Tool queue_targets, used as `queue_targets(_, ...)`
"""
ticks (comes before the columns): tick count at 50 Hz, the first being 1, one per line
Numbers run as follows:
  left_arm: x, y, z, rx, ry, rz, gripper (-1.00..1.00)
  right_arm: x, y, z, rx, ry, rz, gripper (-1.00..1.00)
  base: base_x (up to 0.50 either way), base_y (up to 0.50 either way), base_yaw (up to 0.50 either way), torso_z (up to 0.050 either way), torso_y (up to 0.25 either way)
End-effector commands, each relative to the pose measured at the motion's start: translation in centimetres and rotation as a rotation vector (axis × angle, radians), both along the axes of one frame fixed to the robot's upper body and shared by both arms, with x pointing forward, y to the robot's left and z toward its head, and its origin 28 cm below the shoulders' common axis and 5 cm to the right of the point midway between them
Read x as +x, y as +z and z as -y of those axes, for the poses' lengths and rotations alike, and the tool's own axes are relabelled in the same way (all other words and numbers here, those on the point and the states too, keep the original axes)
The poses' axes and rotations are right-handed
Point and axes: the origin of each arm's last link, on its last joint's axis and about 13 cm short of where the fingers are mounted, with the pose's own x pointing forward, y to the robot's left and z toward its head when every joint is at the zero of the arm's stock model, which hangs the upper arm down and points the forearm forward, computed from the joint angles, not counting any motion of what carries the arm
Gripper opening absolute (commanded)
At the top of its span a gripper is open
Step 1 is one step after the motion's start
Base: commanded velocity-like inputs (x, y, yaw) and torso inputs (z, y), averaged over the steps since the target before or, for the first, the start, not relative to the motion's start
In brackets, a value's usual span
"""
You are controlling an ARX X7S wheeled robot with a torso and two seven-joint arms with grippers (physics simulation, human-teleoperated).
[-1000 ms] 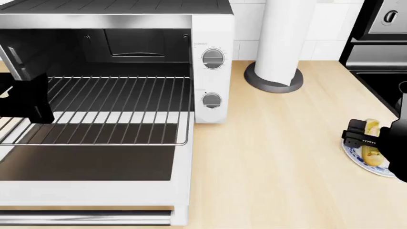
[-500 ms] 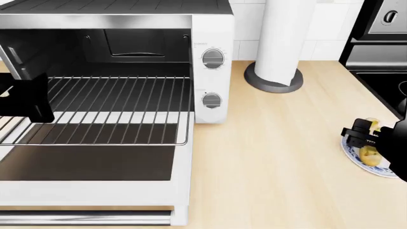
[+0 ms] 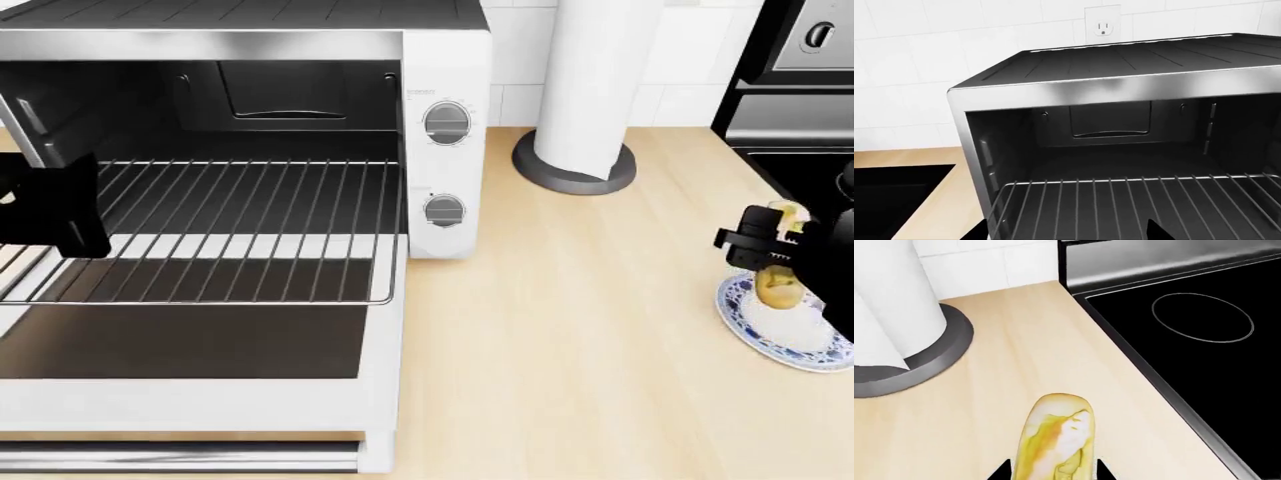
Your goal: Place the baguette on the rack of the toaster oven.
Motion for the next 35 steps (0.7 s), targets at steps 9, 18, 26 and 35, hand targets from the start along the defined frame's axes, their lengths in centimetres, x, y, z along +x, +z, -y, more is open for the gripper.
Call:
queue_targets(9,-0.1,-0.2,0.0,-0.003,-0.002,0.006,1.00,-0.6,4.8,-4.7,-0.101,0.298,0.092,-1.00,0.00,0.00,0.00,0.000,0.000)
queue_targets(18,-0.2,1.8,0.0,-0.009,0.005,0.017,1.00,-2.8,7.0,-7.3,-0.139,0.581,0.067,-1.00,0.00,0.00,0.00,0.000,0.000)
queue_targets(26,-0.4,1.1,0.0,-0.037,0.000,0.024,1.00,-6.0,10.1,-7.0,-0.139,0.640,0.095,-1.00,0.00,0.00,0.00,0.000,0.000)
queue_targets(35,-0.7,2.2,0.2,-0.011,-0.010,0.022,1.00,-8.2,12.5,-7.9,-0.131,0.769,0.097,-1.00,0.00,0.00,0.00,0.000,0.000)
